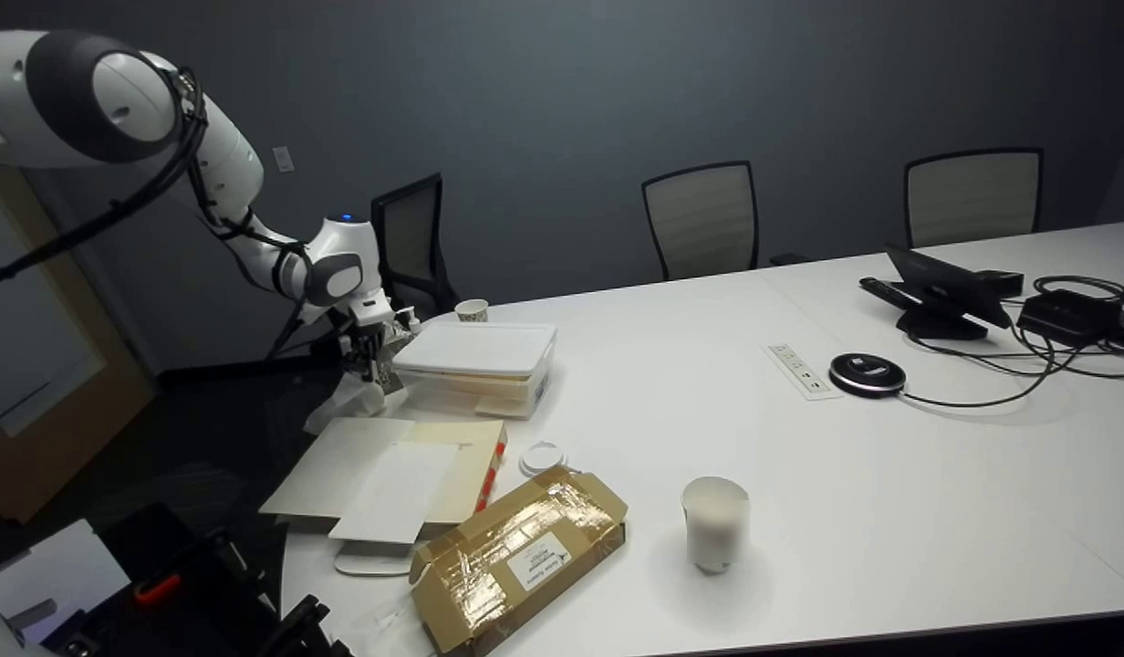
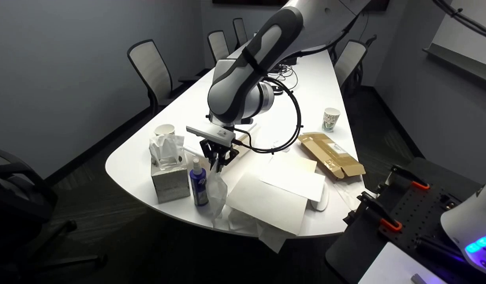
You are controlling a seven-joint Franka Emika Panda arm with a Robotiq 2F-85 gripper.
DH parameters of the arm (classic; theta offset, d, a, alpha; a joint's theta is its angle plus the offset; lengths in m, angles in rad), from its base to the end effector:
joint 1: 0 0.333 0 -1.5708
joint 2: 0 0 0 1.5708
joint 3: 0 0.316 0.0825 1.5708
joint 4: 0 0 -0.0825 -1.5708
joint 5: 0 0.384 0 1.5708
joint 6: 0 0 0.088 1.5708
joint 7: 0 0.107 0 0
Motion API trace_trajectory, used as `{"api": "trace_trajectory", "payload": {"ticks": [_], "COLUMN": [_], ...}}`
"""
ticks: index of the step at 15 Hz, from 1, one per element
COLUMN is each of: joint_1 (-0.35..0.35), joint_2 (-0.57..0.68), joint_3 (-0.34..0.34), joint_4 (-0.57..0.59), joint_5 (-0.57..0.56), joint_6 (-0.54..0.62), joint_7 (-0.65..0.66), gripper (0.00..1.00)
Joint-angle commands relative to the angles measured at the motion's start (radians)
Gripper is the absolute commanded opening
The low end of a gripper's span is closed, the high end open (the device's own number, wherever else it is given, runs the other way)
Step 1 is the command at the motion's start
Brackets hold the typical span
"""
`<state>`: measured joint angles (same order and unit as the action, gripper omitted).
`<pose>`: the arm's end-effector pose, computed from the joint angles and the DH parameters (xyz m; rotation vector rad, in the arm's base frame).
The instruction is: Get a tissue from the box and then wipe the paper on the book with it
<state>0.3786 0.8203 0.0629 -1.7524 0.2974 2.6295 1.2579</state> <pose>0.5981 0.2718 0.1073 -2.5337 1.5424 0.1687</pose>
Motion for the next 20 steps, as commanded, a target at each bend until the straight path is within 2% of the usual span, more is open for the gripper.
{"api": "trace_trajectory", "payload": {"ticks": [1,6,7,10,11,13,17,20], "joint_1": [-0.03,-0.028,-0.024,-0.027,-0.029,-0.03,-0.084,-0.103], "joint_2": [-0.082,-0.275,-0.321,-0.437,-0.47,-0.519,-0.565,-0.572], "joint_3": [0.029,-0.027,-0.047,-0.098,-0.113,-0.136,-0.074,-0.041], "joint_4": [-0.029,-0.148,-0.175,-0.237,-0.247,-0.245,-0.229,-0.227], "joint_5": [-0.007,-0.07,-0.093,-0.177,-0.22,-0.335,-0.43,-0.472], "joint_6": [-0.024,-0.045,-0.043,-0.085,-0.132,-0.3,-0.563,-0.63], "joint_7": [-0.024,-0.019,-0.007,0.018,0.023,0.04,-0.078,-0.147], "gripper": [0.58,0.95,1.0,1.0,1.0,1.0,1.0,1.0]}}
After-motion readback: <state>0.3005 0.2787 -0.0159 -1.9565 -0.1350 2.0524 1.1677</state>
